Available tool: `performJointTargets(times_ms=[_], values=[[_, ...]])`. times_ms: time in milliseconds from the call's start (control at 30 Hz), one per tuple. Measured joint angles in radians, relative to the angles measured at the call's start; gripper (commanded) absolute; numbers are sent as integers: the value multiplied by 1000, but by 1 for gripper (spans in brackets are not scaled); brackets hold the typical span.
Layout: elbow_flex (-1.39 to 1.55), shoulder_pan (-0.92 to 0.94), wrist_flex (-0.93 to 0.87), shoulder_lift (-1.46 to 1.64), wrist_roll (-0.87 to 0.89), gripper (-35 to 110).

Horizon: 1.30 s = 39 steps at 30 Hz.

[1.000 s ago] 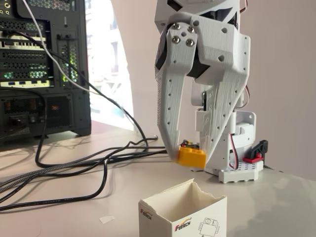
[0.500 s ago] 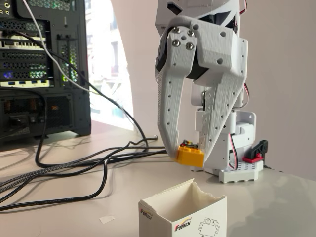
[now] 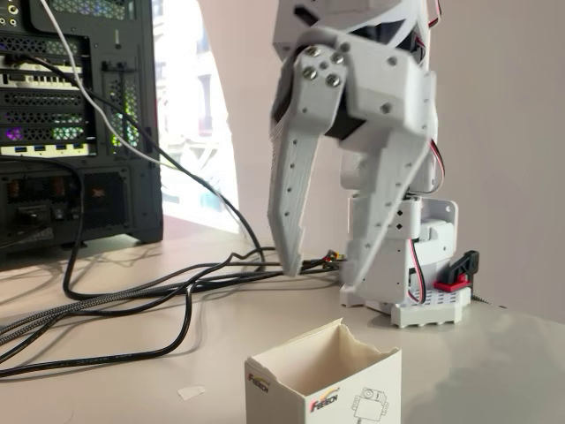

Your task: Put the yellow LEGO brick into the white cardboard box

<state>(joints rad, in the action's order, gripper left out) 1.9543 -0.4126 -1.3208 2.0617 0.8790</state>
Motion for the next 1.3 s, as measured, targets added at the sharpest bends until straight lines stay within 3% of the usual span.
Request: performJointTargets(times_ms=[300, 500, 867, 1300], values=[[227, 201, 38, 207, -552, -9], [453, 318, 106, 403, -784, -9], [746, 391, 163, 775, -894, -9], [919, 410, 172, 1091, -900, -9]])
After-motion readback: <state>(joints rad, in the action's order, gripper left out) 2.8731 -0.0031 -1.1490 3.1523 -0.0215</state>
